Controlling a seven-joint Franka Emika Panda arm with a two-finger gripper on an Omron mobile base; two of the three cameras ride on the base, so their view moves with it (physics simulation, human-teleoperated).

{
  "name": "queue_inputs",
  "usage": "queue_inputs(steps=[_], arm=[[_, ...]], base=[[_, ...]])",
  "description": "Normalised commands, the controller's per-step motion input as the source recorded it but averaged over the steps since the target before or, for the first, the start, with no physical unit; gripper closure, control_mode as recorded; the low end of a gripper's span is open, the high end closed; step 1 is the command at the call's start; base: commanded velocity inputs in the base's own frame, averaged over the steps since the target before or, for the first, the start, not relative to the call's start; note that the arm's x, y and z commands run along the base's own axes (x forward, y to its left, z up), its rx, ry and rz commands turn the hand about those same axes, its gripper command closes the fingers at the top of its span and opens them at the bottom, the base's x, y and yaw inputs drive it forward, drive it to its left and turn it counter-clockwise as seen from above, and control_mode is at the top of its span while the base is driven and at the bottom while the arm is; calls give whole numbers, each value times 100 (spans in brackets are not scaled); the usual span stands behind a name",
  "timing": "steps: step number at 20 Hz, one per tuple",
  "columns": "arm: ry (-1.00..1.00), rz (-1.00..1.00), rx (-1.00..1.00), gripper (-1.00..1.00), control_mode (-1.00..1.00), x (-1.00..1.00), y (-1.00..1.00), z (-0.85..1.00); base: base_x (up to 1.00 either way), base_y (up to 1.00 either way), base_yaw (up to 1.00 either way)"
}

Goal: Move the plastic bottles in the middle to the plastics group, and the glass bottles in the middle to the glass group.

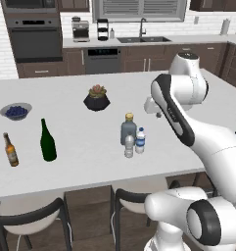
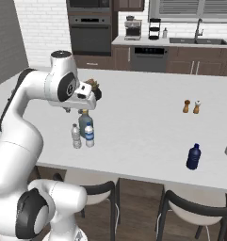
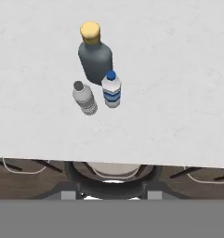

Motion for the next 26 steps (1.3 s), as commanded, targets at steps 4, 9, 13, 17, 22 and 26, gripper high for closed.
queue_inputs(steps=[4, 9, 13, 17, 22, 26], arm=[[0, -2, -3, -100, -100, 0, 30, -26], [-1, -2, -3, -100, -100, 24, 43, -75], [0, 0, 0, -100, -100, 46, 50, -84], [0, 0, 0, -100, -100, 41, 20, -45], [-1, 0, 0, -100, -100, 38, 4, -22], [0, 0, 0, -100, -100, 17, 14, -1]], base=[[0, 0, 0], [0, 0, 0], [0, 0, 0], [0, 0, 0], [0, 0, 0], [0, 0, 0]])
